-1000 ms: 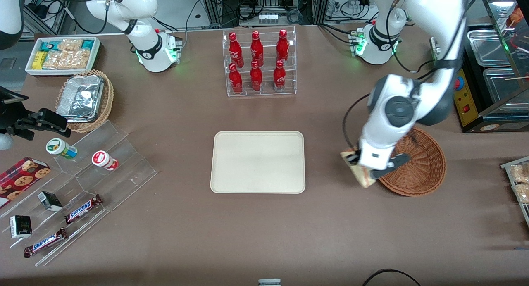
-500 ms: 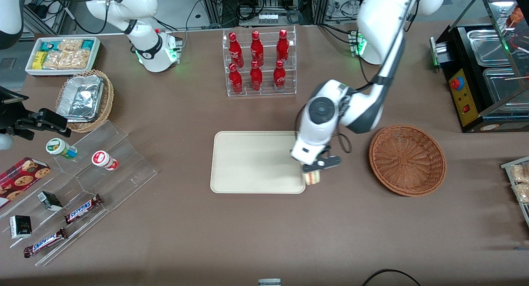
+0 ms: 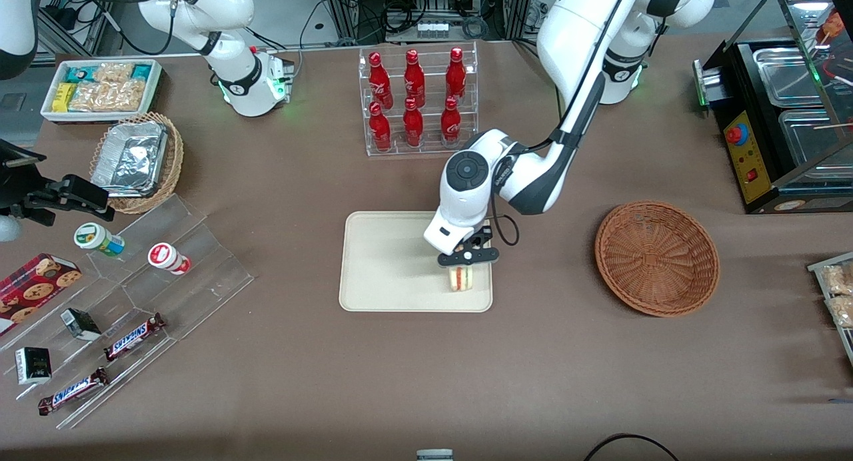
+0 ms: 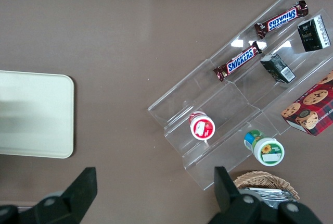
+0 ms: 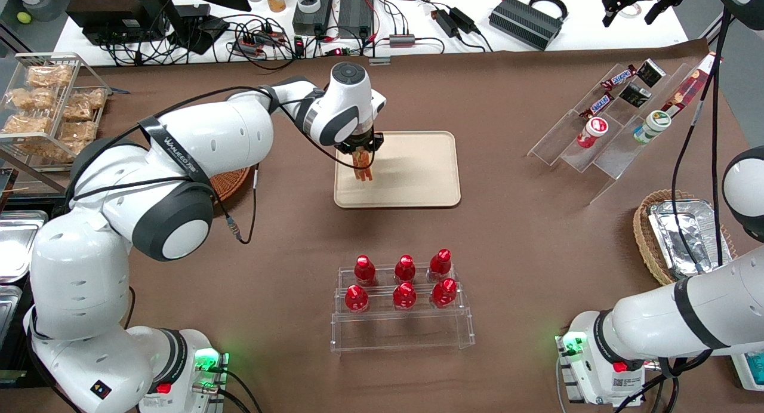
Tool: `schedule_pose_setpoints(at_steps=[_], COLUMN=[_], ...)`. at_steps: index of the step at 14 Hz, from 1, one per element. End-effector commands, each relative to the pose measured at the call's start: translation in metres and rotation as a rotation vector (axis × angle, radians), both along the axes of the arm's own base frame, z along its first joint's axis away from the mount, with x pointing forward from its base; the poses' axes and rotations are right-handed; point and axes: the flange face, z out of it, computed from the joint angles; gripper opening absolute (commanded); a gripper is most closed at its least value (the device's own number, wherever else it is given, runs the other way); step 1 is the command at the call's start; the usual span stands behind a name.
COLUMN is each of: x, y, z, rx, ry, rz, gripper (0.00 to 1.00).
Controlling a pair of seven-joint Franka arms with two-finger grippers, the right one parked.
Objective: Place sandwich from basket to tray
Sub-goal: 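Lower the sandwich onto the tray and open the left gripper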
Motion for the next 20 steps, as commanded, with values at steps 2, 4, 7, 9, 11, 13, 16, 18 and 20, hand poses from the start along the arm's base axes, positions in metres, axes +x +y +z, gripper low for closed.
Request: schedule_pose_setpoints(at_steps=[2,4,7,9,11,13,16,18,20], x=[0.001,0.000,0.000,0.000,0.000,0.000,0.010,0.027,0.041], y=[-0.008,-0.007,-0.007,-0.007,-0.007,-0.007,-0.001,0.032,0.072], z=[-0.010,-0.017,-0.021,-0.025,-0.027,-0.024,0.011,0.053,0.098], rx=[0.002,0.008,0.012,0.014,0.016,0.009,-0.015,-0.005,0.018], ry=[-0.007,0.002,0.005,0.007,0.010,0.010,-0.019,-0.009,0.023], rz=[-0.058,-0.057,-0.060,-0.071,-0.068,-0.054,-0.030,0.019,0.069], gripper=[0.36,0.37,0.43,0.49,0.68,0.91,1.00,1.00,1.00])
